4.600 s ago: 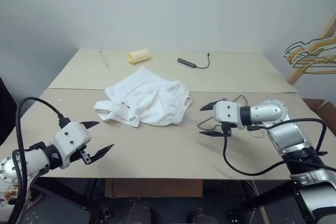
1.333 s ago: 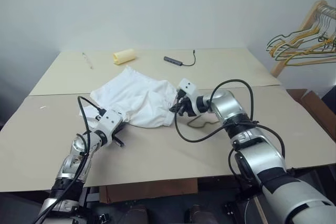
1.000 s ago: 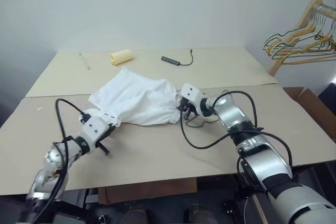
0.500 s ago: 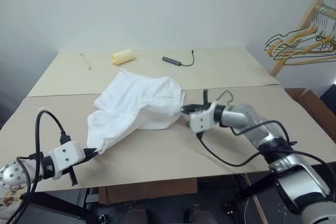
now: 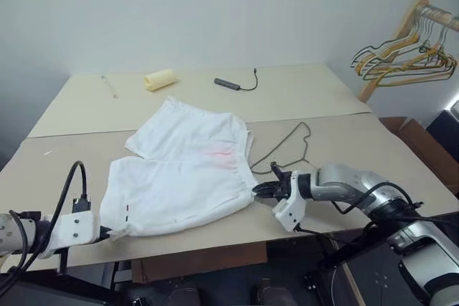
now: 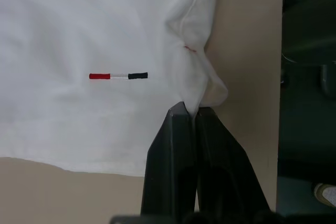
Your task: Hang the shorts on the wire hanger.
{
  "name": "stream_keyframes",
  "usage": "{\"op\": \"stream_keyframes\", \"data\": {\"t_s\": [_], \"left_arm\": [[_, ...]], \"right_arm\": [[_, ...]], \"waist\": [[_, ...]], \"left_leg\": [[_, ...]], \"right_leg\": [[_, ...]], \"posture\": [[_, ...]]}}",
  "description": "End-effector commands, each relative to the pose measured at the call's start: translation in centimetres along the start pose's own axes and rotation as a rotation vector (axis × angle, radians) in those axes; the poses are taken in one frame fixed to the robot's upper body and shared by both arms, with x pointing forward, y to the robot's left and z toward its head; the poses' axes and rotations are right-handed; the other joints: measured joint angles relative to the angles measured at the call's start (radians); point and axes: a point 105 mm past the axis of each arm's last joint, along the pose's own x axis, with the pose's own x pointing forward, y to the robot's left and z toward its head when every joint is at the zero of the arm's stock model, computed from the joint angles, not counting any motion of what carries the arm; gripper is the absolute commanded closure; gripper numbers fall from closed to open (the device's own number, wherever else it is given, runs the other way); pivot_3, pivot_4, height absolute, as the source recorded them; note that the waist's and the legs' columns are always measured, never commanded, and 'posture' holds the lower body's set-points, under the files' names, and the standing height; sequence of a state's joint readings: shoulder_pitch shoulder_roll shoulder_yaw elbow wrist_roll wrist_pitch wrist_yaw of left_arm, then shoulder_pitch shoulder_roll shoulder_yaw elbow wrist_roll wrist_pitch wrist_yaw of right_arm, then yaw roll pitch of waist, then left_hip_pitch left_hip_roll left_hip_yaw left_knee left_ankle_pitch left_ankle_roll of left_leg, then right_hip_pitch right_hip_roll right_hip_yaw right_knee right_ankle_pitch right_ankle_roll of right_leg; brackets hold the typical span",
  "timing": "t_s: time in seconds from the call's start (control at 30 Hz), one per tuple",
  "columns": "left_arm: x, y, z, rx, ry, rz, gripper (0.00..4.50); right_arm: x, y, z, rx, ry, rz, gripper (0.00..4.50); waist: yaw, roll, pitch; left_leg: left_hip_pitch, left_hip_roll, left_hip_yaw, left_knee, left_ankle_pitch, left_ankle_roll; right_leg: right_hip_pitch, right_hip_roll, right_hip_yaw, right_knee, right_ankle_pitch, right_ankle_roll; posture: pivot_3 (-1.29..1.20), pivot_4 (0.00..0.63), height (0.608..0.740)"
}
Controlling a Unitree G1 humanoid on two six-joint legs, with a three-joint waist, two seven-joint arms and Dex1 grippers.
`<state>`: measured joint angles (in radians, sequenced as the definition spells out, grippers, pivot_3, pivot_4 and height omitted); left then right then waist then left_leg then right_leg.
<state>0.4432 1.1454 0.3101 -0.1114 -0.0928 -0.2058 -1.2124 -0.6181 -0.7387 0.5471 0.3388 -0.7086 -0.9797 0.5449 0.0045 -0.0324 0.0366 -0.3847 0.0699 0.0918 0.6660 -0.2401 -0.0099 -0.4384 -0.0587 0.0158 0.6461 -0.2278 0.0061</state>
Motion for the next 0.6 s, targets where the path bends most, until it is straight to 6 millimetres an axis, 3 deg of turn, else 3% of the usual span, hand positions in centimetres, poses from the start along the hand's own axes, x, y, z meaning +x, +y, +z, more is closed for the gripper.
{"op": "stream_keyframes", "data": {"t_s": [0.03, 0.2, 0.27, 0.3, 0.5, 0.6], "left_arm": [[-0.7, -0.2, 0.9, 0.028, 0.014, -0.02, 4.47], [-0.9, -0.8, 1.3, 0.01, 0.011, -0.028, 4.47], [-1.0, -0.9, 1.3, 0.005, 0.017, -0.035, 4.5], [-1.0, -1.0, 1.3, 0.005, 0.018, -0.042, 4.0], [-1.7, -0.7, 0.9, -0.01, 0.044, -0.045, 2.12], [-2.8, -0.3, 0.5, -0.024, 0.064, -0.028, 1.18]], "right_arm": [[-0.3, -1.1, 0.7, -0.039, -0.046, -0.016, 4.5], [-0.5, -1.2, 1.7, -0.051, -0.097, -0.014, 4.5], [-0.6, -1.1, 1.9, -0.056, -0.107, -0.008, 3.89], [-0.6, -1.1, 2.0, -0.061, -0.113, -0.008, 3.62], [-0.9, -1.3, 2.0, -0.049, -0.116, -0.032, 1.48], [-2.3, -1.4, 2.0, 0.003, -0.116, -0.032, 0.47]], "waist": [[-0.001, 0.0, 0.0], [0.0, -0.001, 0.0], [0.001, -0.001, 0.0], [0.001, -0.001, 0.0], [0.001, -0.001, 0.0], [0.001, -0.001, 0.0]], "left_leg": [[0.0, 0.0, 0.0, 0.0, 0.0, 0.0], [0.002, 0.0, 0.0, 0.0, 0.0, 0.0], [0.003, 0.0, 0.0, 0.0, 0.0, 0.0], [0.003, 0.0, 0.0, 0.0, 0.0, 0.0], [0.003, 0.0, 0.0, 0.0, 0.0, 0.0], [0.003, 0.0, 0.0, 0.0, 0.0, 0.0]], "right_leg": [[0.0, 0.0, 0.0, 0.0, 0.0, 0.0], [0.001, 0.0, 0.0, 0.001, 0.0, 0.0], [0.002, 0.0, 0.0, 0.001, 0.0, 0.0], [0.002, 0.0, 0.0, 0.001, 0.0, 0.0], [0.002, 0.0, 0.0, 0.001, 0.0, 0.0], [0.002, 0.0, 0.0, 0.001, 0.0, 0.0]], "posture": [[0.11, 0.0, 0.74], [0.11, 0.0, 0.74], [0.11, 0.0, 0.74], [0.11, 0.0, 0.74], [0.1, 0.0, 0.74], [0.09, 0.0, 0.74]]}}
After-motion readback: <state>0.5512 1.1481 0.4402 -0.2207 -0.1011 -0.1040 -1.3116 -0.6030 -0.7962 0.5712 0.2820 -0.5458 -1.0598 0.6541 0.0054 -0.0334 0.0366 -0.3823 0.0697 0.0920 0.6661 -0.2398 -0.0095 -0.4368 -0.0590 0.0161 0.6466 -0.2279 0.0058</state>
